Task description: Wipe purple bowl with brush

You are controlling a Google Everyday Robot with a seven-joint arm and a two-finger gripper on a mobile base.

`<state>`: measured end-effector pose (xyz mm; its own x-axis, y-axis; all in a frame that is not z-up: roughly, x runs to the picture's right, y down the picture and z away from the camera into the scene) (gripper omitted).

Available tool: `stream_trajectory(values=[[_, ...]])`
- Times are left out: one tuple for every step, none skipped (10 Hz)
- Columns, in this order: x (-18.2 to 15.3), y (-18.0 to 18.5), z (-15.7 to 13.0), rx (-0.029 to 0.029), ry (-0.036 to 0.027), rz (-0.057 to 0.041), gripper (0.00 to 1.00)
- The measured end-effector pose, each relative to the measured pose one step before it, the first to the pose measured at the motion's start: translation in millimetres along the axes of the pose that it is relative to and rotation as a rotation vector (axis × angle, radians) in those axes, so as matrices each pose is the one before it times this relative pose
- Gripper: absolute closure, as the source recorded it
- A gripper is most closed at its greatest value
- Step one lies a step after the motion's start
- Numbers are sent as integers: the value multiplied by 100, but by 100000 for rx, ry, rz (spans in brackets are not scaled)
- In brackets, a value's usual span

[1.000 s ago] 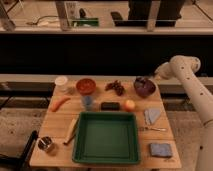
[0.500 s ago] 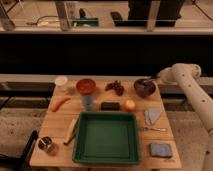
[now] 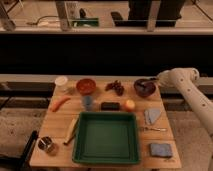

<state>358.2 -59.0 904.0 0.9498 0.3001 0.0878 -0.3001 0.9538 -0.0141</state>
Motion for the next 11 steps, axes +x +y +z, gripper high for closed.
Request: stream_trajectory(values=[[-284,296,-116,-182,-164,-222,100],[-122,86,-51,8,-12,-142,100],[164,127,-113,-65,385,71,100],[409,111,-223,15,748,282,100],[209,92,-125,-73,391,298,100],[135,21,-118,80,638,-26,100],[322,35,-189,57,593,611,100],[663,-84,-215,468,1451,227,100],[533,-124,-256,348,933,766,100],[498,-161,-146,418,1190,338,100],[241,-125,-56,129,959,421,100]])
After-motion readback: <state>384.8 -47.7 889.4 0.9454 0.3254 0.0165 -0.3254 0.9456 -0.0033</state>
